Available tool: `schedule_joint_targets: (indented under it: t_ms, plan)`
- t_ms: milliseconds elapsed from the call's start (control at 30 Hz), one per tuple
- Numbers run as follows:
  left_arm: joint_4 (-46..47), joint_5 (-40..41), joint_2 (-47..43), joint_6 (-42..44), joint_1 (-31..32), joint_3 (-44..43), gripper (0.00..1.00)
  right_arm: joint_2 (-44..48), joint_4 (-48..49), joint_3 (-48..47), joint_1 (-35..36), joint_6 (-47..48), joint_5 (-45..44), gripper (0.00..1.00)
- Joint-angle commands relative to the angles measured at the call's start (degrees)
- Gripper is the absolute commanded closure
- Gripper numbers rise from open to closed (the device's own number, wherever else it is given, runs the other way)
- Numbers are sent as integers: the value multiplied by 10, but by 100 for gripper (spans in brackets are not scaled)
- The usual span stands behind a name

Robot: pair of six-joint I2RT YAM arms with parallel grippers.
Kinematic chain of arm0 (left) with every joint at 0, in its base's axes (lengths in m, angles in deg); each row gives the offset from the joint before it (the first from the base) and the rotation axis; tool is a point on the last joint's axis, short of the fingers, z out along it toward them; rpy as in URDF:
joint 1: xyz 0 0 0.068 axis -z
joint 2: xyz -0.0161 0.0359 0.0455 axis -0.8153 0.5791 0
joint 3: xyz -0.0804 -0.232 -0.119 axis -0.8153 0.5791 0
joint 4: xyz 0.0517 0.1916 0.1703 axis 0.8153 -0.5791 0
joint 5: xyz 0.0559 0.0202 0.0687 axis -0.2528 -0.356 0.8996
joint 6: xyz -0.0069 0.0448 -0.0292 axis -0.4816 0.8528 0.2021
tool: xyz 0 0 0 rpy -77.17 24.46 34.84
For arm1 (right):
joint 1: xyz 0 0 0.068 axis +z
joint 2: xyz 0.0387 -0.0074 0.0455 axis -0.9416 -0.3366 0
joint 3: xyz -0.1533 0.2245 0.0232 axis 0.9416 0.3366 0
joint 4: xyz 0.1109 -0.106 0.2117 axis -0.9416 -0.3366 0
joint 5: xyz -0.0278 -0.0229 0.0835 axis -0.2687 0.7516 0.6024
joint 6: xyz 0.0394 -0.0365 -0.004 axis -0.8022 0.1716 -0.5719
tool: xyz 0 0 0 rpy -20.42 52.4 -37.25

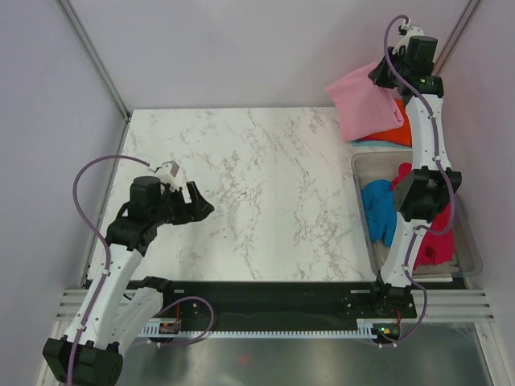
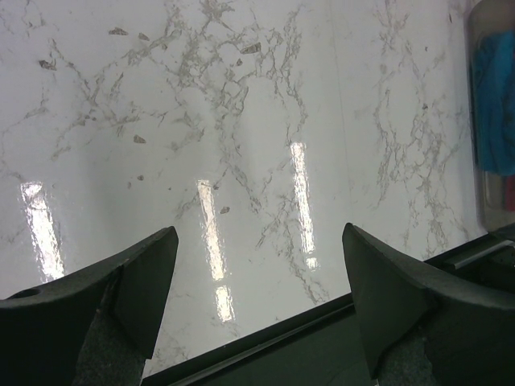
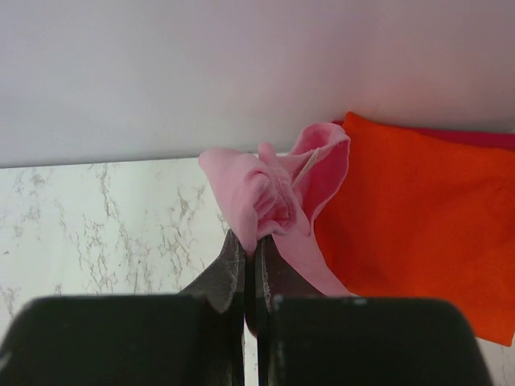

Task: Fold and stack the t-shirts
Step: Neatly place the folded tshirt to the corner

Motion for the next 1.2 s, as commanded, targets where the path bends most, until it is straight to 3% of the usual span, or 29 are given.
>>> schedule_joint_targets:
  t_ms: [0, 567, 1167]
  plan:
    - [15, -3, 1, -4, 1, -1, 10, 5, 23, -37, 6, -4, 24, 100]
    - [15, -5, 8, -3, 1, -1, 10, 23, 24, -67, -12, -9, 39, 100]
    - [14, -4, 17, -4, 1, 0, 10, -56, 84, -76, -86, -26, 71, 100]
